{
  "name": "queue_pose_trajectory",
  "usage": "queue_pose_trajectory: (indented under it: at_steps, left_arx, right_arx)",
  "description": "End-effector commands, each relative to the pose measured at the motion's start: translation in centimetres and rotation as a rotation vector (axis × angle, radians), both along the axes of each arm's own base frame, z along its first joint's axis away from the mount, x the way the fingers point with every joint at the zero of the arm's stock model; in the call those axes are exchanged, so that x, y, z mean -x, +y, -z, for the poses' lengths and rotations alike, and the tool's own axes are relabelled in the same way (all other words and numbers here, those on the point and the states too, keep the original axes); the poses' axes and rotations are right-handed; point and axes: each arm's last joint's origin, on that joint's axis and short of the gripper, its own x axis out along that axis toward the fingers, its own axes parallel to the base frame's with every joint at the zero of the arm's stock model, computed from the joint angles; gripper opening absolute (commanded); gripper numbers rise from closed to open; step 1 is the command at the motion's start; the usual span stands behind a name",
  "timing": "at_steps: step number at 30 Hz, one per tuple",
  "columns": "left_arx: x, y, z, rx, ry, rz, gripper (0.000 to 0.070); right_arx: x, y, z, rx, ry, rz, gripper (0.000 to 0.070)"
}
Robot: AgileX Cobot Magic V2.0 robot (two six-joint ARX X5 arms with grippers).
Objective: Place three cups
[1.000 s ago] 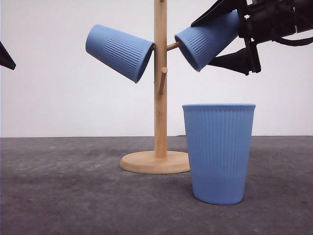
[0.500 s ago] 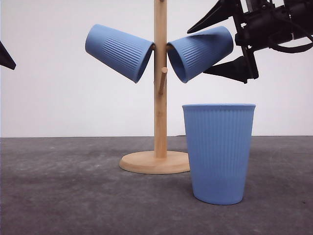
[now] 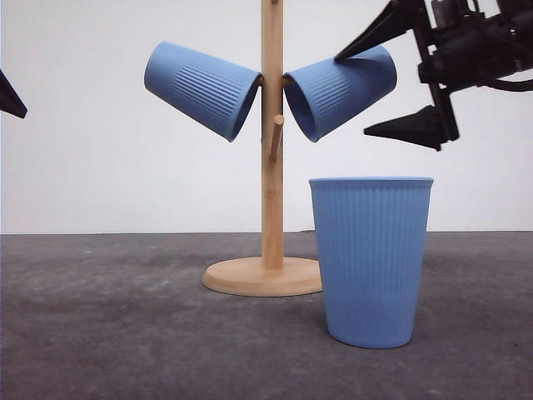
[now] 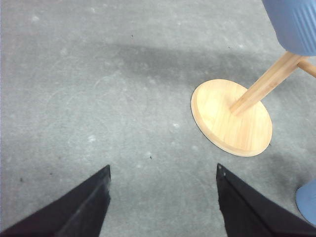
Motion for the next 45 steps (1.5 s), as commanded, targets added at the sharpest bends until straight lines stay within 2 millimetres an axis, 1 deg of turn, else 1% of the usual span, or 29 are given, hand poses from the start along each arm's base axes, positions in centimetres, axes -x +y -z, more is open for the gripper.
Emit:
queue_pose_trajectory:
  at_steps: [1,4,9,13,17,21,24,27,30,36,37,38,41,44,45]
  left_arx:
    - [-0.1,0.0,-0.3,-0.004,-0.018,0.002,0.0390]
    - [-0.1,0.0,-0.3,-0.004,-0.018,0.002,0.0390]
    - [-0.1,0.0,-0.3,-0.004,-0.018,0.002,0.0390]
    - [-0.1,0.0,-0.3,-0.004,-0.018,0.002,0.0390]
    - [-0.1,0.0,-0.3,-0.004,-0.018,0.002,0.0390]
    - [-0.1,0.0,-0.3,-0.004,-0.019,0.002,0.0390]
    - [-0.1,0.0,-0.3,-0.004,-0.019,0.002,0.0390]
    - [-0.1,0.0,-0.3,-0.004,-0.019,0.002,0.0390]
    - [-0.1,0.0,-0.3,-0.004,-0.019,0.001,0.0390]
    - [-0.1,0.0,-0.3,-0.005,-0.020,0.002,0.0390]
    - [-0.1,0.0,-0.3,-0.005,-0.020,0.002,0.0390]
    - [-0.1,0.0,-0.3,-0.005,-0.020,0.002,0.0390]
    - [-0.1,0.0,-0.3,-0.005,-0.020,0.002,0.0390]
    - [-0.1,0.0,-0.3,-0.005,-0.019,0.003,0.0392]
    - [-0.1,0.0,-0.3,-0.005,-0.018,0.003,0.0393]
  right_arx:
    - [0.2,-0.1,-0.7,0.037,-0.051,-0.019,0.0675]
    - [1.4,-0.5,-1.0,0.105,-0.048,-0.017,0.0675]
    - [4.0,-1.0,-1.7,0.229,-0.032,-0.018,0.0673]
    - [5.9,-1.1,-1.6,0.327,0.047,-0.009,0.0673]
    - [7.2,-0.4,-0.9,0.400,0.163,-0.028,0.0671]
    - [8.1,0.9,-0.2,0.483,0.231,-0.050,0.0655]
    - [8.7,2.2,0.1,0.587,0.247,-0.038,0.0603]
    - [9.2,3.2,0.4,0.685,0.252,-0.014,0.0574]
    - [9.3,4.2,0.9,0.736,0.260,-0.017,0.0543]
    - [8.8,5.6,3.0,0.794,0.322,-0.072,0.0534]
    - [8.7,5.7,3.3,0.802,0.333,-0.077,0.0495]
    - [8.6,5.8,3.6,0.810,0.341,-0.082,0.0438]
    - [8.6,5.9,4.0,0.827,0.367,-0.093,0.0232]
    - [9.0,5.8,4.2,0.851,0.403,-0.112,0.0051]
    - [9.1,5.7,4.3,0.859,0.414,-0.122,0.0007]
